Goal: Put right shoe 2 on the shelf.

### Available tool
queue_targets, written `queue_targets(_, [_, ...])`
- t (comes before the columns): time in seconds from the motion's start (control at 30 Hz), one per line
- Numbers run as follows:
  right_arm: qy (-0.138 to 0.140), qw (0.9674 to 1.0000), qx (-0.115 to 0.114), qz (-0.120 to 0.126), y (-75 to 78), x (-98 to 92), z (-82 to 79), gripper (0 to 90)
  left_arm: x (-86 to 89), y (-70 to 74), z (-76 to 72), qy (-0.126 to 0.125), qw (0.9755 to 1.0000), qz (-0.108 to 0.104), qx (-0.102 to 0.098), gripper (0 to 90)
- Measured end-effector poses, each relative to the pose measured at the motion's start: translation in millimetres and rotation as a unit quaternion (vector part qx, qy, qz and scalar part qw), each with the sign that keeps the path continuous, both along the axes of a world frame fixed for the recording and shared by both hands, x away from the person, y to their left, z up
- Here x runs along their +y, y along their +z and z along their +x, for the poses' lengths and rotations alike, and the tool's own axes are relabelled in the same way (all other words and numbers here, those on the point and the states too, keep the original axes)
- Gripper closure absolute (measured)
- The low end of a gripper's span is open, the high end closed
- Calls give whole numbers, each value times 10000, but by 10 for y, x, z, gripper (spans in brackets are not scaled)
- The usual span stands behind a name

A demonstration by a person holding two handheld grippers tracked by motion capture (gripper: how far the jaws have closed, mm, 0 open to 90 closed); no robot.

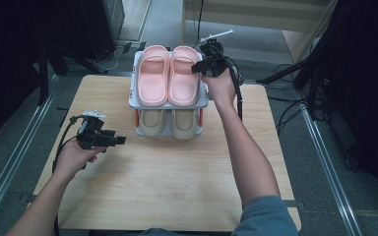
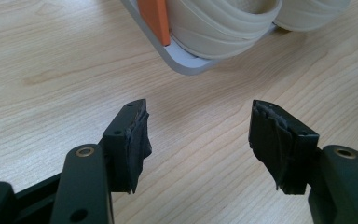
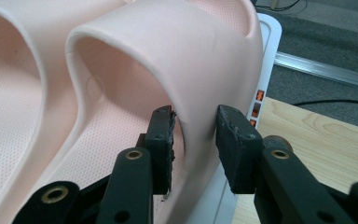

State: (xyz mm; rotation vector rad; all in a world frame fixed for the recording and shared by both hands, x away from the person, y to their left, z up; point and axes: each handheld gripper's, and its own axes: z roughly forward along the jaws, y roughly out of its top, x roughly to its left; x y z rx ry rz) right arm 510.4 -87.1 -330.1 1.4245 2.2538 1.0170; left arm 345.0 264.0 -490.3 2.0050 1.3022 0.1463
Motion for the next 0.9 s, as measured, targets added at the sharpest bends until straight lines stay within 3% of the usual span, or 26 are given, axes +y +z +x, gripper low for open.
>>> queue_targets(0.23, [140, 9999, -19, 52, -8, -49, -37, 633, -8, 0, -3, -26, 10000, 27, -6, 377])
queue_targets(0.4, [317, 9988, -263, 249, 3, -99, -114, 596, 1, -6, 5, -9, 10000, 9, 10, 377])
queue_targets(0.57, [455, 9981, -372, 183, 7, -142, -192, 578, -7, 0, 6, -17, 10000, -5, -7, 377])
queue_targets(0.67, [579, 9970, -474, 215, 2, -190, -268, 579, -16, -2, 10, -23, 10000, 7, -11, 377])
queue_targets(0.8, [749, 9955, -419, 413, -1, -272, -364, 582, -9, -11, 25, 1, 10000, 35, 5, 377])
queue_targets(0.9, [871, 9938, -539, 436, 3, -327, -451, 587, -12, -8, 42, -8, 10000, 39, -18, 377])
